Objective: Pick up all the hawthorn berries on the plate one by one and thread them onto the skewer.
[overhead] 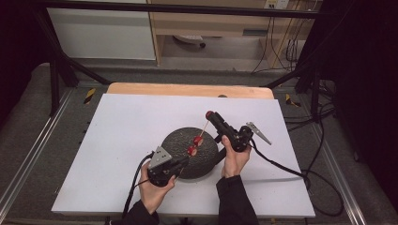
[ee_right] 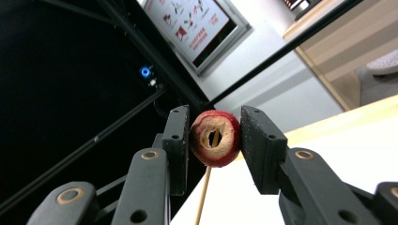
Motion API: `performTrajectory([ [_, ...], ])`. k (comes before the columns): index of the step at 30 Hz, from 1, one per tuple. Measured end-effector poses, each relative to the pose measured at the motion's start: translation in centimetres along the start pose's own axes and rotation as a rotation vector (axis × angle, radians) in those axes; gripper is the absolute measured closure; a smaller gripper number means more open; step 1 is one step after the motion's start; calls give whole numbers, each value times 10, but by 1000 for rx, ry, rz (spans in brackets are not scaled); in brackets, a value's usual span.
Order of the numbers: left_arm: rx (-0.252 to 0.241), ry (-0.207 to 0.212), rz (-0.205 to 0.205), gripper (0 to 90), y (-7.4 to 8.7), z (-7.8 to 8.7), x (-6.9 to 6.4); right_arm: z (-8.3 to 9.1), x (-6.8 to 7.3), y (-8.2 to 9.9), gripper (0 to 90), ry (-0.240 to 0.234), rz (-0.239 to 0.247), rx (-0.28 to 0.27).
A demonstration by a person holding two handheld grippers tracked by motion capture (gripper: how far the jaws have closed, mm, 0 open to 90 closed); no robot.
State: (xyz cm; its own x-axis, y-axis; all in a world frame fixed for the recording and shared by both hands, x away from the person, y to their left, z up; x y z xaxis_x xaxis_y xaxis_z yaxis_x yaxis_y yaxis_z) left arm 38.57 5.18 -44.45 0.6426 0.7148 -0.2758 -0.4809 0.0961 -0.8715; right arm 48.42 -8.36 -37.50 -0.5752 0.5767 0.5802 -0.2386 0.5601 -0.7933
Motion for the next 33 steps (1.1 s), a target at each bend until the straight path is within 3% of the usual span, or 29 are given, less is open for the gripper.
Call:
performTrajectory([
  [2,-1,-3,8,885,1,0,0,0,0,-3,644,4,0,-21],
  [6,-12,-7,25,885,-1,0,0,0,0,1,644,1,-11,-7],
  [17,-5,-12,29,886,-1,-5,-4,2,1,4,646,20,0,-35],
  [22,-19,-23,30,886,-1,-4,-2,0,-1,4,647,19,-20,-12],
  [26,-26,-31,27,886,1,-3,-3,-1,-4,-1,647,32,-23,-51],
  [33,-28,-35,65,886,-5,-8,-6,-2,-5,18,647,39,-27,-12],
])
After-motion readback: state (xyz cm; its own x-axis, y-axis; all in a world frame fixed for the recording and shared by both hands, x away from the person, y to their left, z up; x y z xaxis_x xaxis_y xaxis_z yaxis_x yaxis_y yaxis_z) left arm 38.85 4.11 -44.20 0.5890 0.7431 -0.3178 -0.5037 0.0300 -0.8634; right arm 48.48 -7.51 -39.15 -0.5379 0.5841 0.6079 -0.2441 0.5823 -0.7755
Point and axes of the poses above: each handheld gripper's, and its own axes: z roughly backward along the jaws, y roughly out of its underside, x roughly to its left, the point moved 9 cm from there along -z, roughly forward along the jaws, and after that the axes turned 6 degrees about z, right-handed, at the moved point
